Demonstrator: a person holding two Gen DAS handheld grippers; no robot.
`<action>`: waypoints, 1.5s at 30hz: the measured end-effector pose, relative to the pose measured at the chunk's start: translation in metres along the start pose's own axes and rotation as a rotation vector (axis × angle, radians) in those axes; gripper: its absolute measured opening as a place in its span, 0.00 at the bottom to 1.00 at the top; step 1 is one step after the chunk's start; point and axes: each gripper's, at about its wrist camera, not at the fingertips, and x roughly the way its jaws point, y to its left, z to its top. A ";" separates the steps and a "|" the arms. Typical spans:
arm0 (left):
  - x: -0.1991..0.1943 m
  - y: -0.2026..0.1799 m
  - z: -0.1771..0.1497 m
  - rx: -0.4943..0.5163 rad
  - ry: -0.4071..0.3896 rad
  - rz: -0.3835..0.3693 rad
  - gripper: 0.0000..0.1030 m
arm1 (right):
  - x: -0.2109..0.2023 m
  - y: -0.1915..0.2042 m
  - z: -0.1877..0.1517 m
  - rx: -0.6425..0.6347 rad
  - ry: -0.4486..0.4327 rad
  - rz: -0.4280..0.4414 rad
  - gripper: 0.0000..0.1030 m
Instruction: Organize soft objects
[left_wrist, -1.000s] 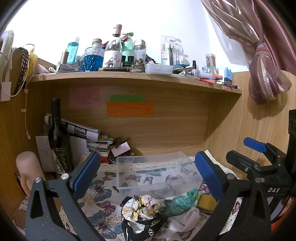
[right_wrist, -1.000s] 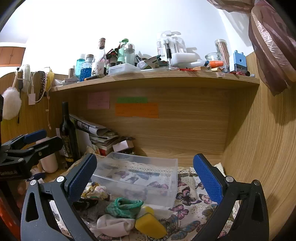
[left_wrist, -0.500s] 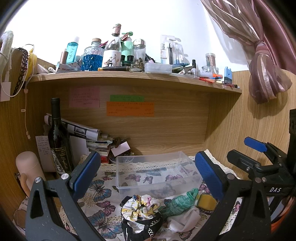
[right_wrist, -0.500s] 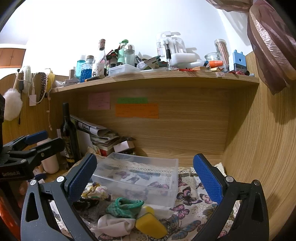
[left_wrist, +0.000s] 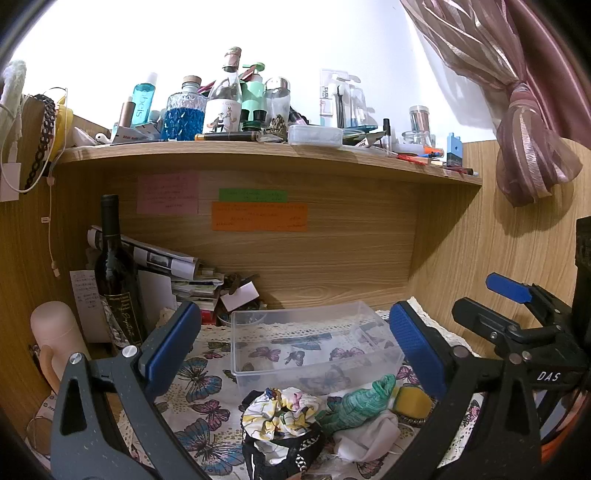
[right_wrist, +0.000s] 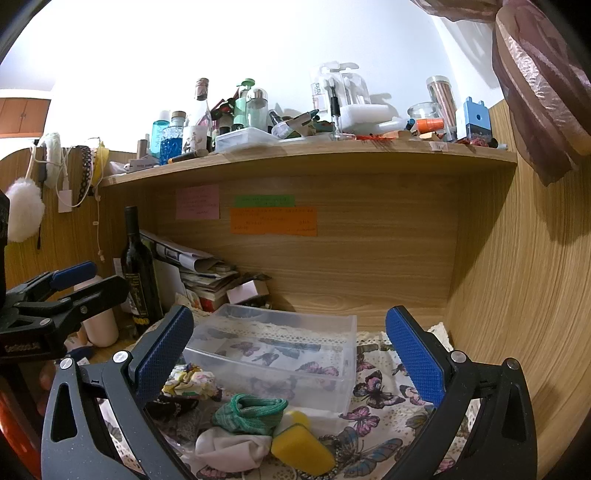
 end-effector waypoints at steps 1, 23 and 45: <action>0.000 0.000 0.000 0.000 0.000 0.000 1.00 | 0.000 0.000 0.000 0.001 0.001 0.000 1.00; 0.000 -0.001 -0.001 -0.001 0.001 -0.002 1.00 | 0.001 0.001 -0.001 0.003 0.002 0.002 1.00; 0.042 0.017 -0.034 -0.044 0.234 -0.067 1.00 | 0.021 -0.019 -0.034 0.011 0.153 -0.041 1.00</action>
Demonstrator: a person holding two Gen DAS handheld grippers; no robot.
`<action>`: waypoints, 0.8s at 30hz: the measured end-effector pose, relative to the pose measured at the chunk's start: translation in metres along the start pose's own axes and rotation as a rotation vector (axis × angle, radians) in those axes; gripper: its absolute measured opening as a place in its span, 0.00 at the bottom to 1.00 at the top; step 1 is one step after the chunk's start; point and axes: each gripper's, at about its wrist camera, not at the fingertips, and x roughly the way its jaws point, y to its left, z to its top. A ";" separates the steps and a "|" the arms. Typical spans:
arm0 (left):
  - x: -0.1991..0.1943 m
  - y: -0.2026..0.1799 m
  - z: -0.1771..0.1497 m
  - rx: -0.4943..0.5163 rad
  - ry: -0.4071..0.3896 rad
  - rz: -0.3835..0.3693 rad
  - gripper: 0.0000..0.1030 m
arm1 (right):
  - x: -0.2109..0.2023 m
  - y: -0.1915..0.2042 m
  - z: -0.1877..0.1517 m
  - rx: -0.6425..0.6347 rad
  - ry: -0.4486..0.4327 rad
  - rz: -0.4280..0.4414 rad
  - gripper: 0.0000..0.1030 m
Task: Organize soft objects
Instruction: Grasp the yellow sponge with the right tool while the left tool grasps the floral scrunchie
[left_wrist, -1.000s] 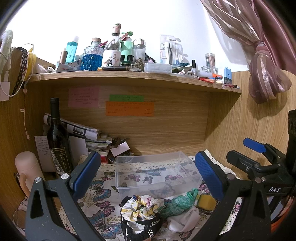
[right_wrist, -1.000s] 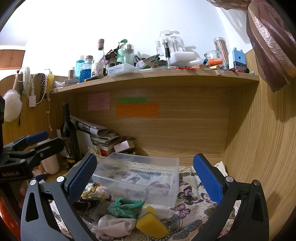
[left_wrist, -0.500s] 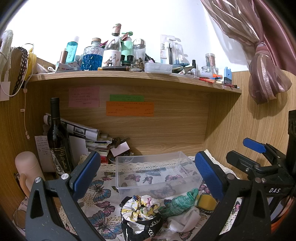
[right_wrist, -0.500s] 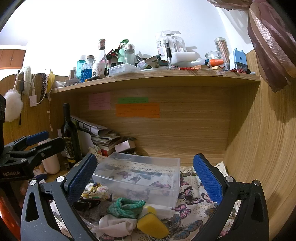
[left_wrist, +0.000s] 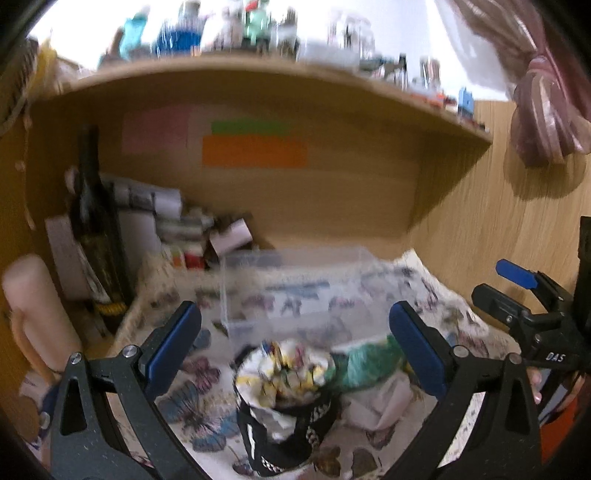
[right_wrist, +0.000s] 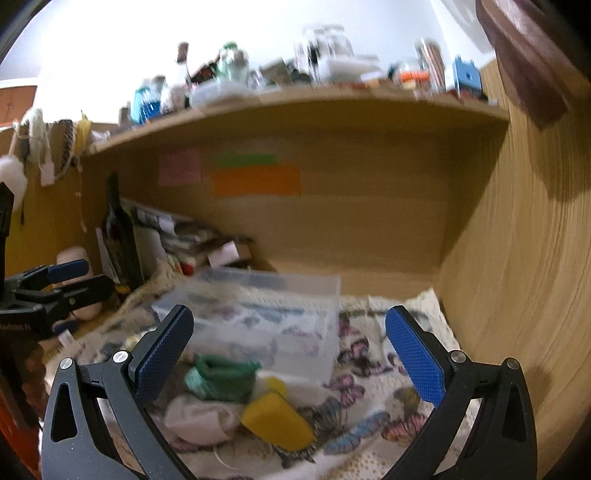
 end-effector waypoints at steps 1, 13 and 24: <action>0.005 0.002 -0.004 -0.007 0.022 -0.009 1.00 | 0.002 -0.001 -0.004 -0.003 0.016 -0.002 1.00; 0.042 0.029 -0.039 -0.085 0.165 0.047 0.99 | 0.030 -0.008 -0.043 0.012 0.209 0.042 0.84; 0.069 0.035 -0.051 -0.098 0.242 0.019 0.53 | 0.050 -0.005 -0.058 0.030 0.298 0.150 0.59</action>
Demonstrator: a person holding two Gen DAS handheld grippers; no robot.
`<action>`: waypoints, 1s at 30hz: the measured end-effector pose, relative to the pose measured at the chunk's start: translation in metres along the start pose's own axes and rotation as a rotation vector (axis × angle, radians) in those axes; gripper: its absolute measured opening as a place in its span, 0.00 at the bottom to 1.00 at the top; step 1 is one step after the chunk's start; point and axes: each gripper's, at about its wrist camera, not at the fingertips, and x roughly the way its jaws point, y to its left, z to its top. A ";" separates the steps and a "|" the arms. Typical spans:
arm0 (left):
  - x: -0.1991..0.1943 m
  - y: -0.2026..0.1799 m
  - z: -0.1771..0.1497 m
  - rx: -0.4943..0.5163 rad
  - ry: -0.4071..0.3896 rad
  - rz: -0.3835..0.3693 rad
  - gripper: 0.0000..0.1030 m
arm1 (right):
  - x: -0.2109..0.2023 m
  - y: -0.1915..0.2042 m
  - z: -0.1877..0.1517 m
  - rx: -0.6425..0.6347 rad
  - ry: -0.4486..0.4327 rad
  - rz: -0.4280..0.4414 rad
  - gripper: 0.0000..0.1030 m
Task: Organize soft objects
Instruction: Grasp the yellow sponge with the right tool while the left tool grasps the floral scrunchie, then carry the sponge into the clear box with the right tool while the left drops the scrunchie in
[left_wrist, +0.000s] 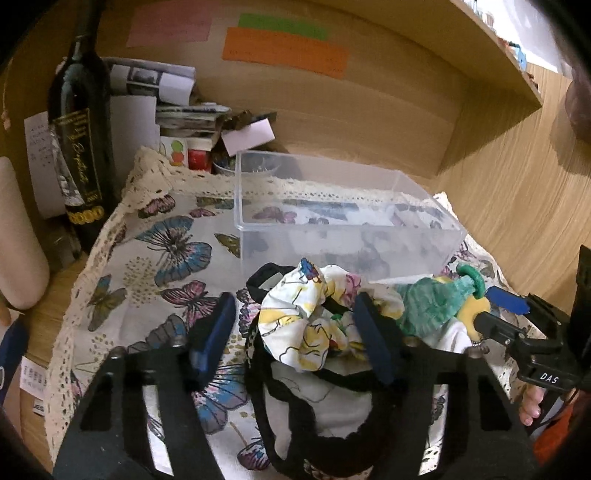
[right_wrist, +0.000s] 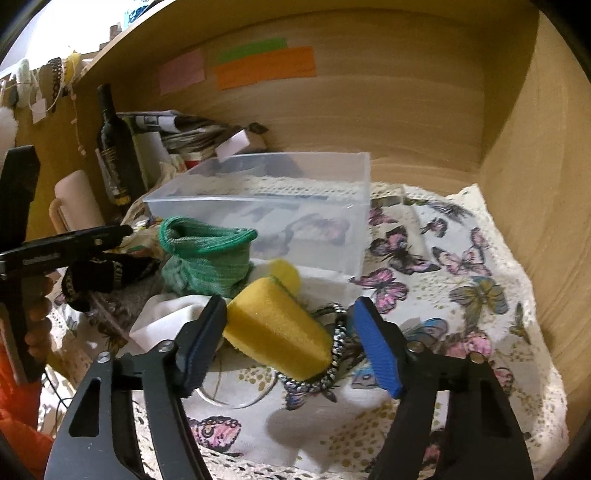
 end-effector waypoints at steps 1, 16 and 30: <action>0.002 0.000 -0.001 0.002 0.005 0.001 0.50 | 0.000 0.001 0.000 -0.003 0.001 0.006 0.58; -0.003 -0.003 -0.003 0.020 -0.014 -0.010 0.13 | -0.002 0.004 0.001 -0.021 -0.001 0.038 0.36; -0.042 -0.018 0.028 0.063 -0.177 -0.041 0.10 | -0.031 0.005 0.035 0.003 -0.172 0.044 0.34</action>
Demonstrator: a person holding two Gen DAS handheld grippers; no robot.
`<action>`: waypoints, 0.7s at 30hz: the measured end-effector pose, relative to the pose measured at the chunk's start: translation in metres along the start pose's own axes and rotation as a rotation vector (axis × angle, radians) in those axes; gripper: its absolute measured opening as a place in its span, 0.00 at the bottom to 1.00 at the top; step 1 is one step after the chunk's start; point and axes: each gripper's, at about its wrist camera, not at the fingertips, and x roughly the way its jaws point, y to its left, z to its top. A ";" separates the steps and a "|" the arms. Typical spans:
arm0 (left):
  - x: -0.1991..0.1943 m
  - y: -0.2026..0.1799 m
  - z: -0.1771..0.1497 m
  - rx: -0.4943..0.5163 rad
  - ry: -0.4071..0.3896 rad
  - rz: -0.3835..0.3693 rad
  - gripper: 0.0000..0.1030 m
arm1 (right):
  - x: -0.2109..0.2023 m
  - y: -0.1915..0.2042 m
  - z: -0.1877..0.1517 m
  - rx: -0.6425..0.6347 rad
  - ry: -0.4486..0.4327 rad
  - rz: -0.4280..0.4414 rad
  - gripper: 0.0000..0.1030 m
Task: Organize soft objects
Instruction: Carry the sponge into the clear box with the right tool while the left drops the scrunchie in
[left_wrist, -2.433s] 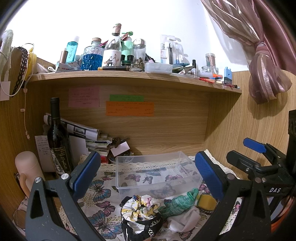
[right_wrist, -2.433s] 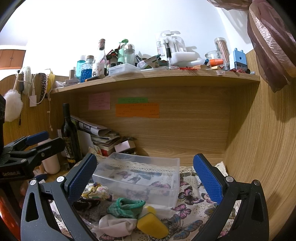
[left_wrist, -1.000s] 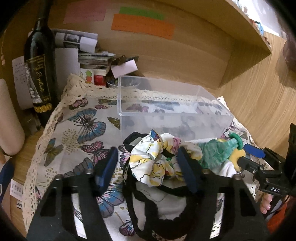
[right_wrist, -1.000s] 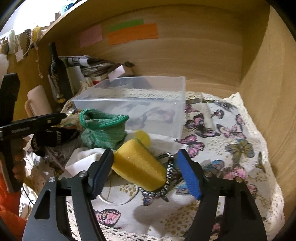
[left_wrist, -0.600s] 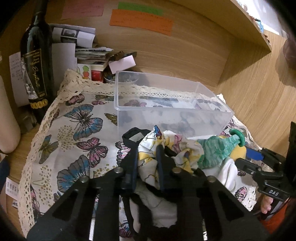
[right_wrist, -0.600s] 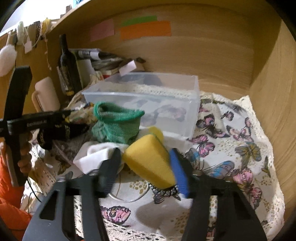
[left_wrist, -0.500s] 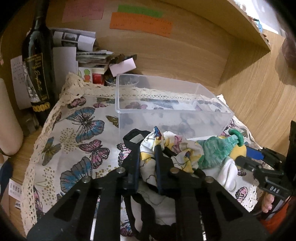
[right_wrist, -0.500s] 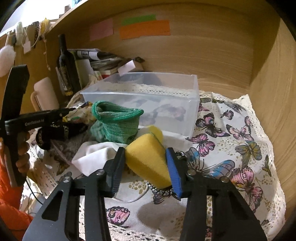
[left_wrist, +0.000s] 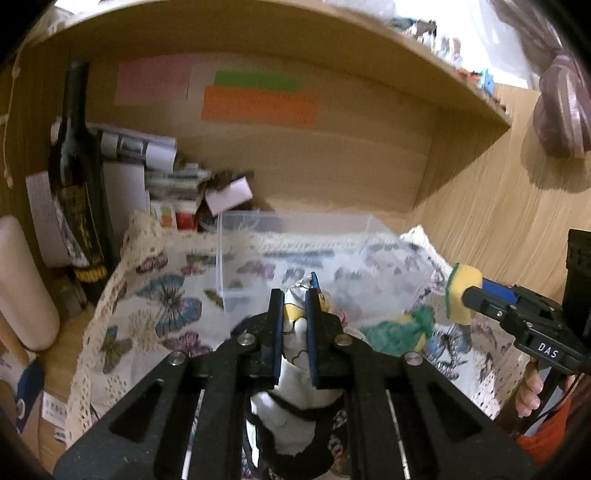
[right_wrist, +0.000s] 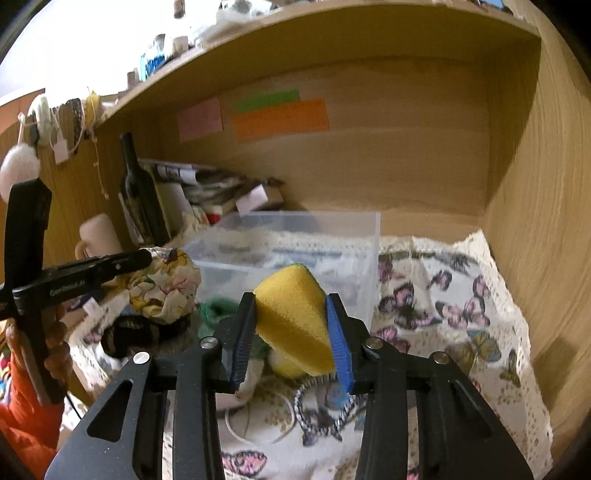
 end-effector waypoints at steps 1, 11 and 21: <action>-0.001 0.000 0.003 0.001 -0.009 0.000 0.10 | 0.000 0.001 0.004 -0.004 -0.012 -0.001 0.34; -0.002 0.006 0.041 -0.006 -0.099 0.024 0.10 | 0.009 0.001 0.042 -0.038 -0.078 -0.018 0.34; 0.033 0.022 0.071 -0.023 -0.069 0.057 0.10 | 0.043 -0.002 0.066 -0.060 -0.048 -0.026 0.34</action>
